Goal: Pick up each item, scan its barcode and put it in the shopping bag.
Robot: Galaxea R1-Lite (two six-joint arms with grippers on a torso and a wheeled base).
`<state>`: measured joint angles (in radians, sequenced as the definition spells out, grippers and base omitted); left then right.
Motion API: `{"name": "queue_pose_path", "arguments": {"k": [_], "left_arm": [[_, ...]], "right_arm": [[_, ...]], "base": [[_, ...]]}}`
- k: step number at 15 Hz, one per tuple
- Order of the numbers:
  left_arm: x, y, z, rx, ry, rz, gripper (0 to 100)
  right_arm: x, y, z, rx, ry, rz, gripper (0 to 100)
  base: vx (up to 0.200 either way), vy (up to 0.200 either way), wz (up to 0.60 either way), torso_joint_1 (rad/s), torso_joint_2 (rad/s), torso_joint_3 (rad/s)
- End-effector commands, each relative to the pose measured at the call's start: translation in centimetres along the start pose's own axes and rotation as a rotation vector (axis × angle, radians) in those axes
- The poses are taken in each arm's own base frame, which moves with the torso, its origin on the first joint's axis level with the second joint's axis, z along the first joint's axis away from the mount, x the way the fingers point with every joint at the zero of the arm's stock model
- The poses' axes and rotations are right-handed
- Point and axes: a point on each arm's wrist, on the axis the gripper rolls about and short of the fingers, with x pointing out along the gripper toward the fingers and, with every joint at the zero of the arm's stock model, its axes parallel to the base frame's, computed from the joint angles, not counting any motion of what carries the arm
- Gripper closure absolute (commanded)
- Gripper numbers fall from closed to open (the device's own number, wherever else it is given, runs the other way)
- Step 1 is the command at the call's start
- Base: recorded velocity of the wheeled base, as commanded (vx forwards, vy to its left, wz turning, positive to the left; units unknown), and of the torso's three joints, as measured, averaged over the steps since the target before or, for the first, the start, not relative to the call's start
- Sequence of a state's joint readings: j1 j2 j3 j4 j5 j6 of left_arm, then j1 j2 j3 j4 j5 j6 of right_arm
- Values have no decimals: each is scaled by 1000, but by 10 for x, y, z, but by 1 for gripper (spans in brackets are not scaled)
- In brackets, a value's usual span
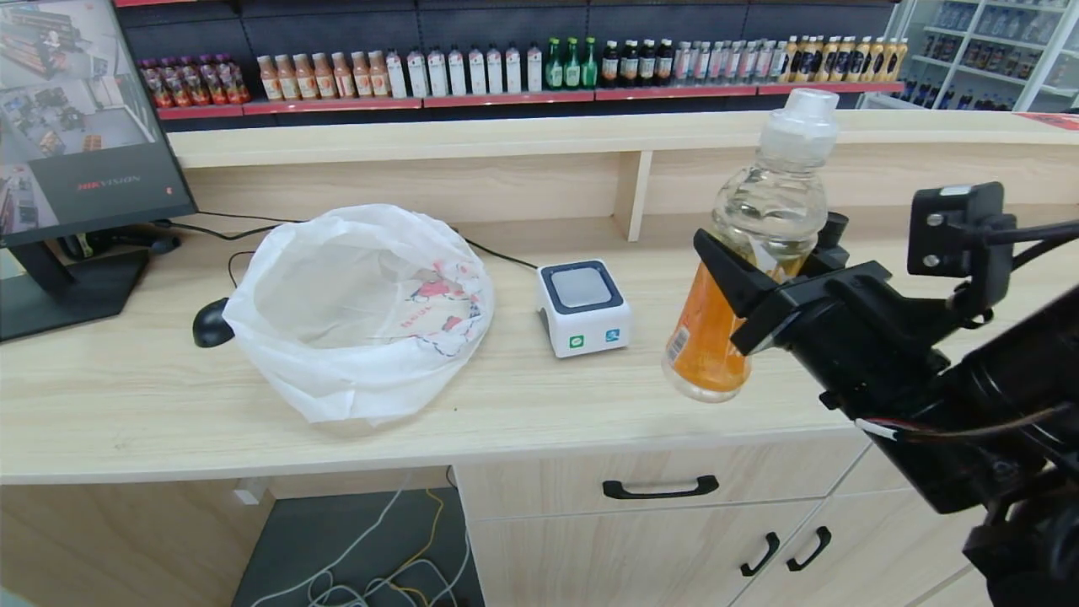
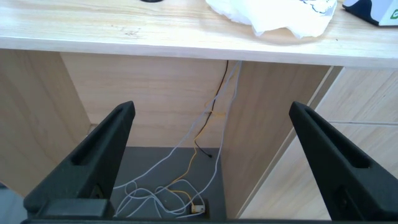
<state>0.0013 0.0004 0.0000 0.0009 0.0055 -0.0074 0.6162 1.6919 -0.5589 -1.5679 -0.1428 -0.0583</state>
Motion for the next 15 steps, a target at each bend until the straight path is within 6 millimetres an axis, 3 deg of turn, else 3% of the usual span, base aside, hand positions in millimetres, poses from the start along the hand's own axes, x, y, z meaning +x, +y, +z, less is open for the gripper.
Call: {"name": "queue_pose_path", "arguments": {"k": [1,4,8,15], "left_arm": [[0,0,0,0,-1,1,0],[0,0,0,0,-1,1,0],[0,0,0,7,0,1,0],[0,0,0,4,0,1,0]], "right_arm": [[21,-7,-14,-20,-4,-32,100],[44,-27,-5,-85,-82,-103,100],[44,-49,-1,-105,-99,-95,100],[42,-49,6,-77,-116,-92,100]], "base": [[0,0,0,0,0,0],[0,0,0,0,0,0],[0,0,0,0,0,0],[0,0,0,0,0,0]]}}
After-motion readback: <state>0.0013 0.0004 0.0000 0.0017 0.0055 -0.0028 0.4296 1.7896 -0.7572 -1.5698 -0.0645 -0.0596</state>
